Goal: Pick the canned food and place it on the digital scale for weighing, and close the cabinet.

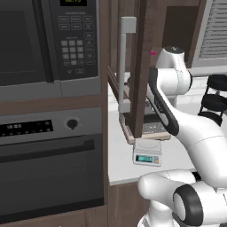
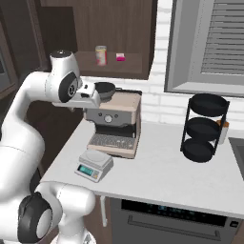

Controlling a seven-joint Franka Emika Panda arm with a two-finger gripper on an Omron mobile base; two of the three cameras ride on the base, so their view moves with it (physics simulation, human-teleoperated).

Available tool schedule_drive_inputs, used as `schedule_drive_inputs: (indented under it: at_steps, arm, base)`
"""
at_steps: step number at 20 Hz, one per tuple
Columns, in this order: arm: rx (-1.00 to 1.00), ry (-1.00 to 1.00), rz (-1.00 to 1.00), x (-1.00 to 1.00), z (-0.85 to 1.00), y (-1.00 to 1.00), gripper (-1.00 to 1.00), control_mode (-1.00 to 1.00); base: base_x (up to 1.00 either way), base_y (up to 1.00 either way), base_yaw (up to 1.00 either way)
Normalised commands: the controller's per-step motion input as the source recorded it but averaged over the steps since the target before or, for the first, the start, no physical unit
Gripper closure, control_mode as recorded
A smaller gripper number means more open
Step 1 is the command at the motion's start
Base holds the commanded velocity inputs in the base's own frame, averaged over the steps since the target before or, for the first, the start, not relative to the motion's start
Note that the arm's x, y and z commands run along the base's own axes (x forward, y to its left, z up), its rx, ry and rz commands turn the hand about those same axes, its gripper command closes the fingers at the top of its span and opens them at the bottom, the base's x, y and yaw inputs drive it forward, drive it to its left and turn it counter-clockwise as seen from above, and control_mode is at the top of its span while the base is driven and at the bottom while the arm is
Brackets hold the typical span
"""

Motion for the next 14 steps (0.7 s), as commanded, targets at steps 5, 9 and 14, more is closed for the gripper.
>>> schedule_drive_inputs:
  at_steps: [5, 9, 14]
  arm:
    - [0.00, -0.03, 0.00, -0.14, 0.00, -0.02, -1.00, -1.00]
    - [0.00, -0.30, 0.00, -0.45, 0.24, -0.06, -1.00, -1.00]
    - [0.00, -0.46, 0.00, -0.19, 0.54, -0.07, -1.00, -1.00]
  base:
    - [0.00, 0.00, 0.00]
    - [0.00, 0.00, 0.00]
    - [0.00, 0.00, 0.00]
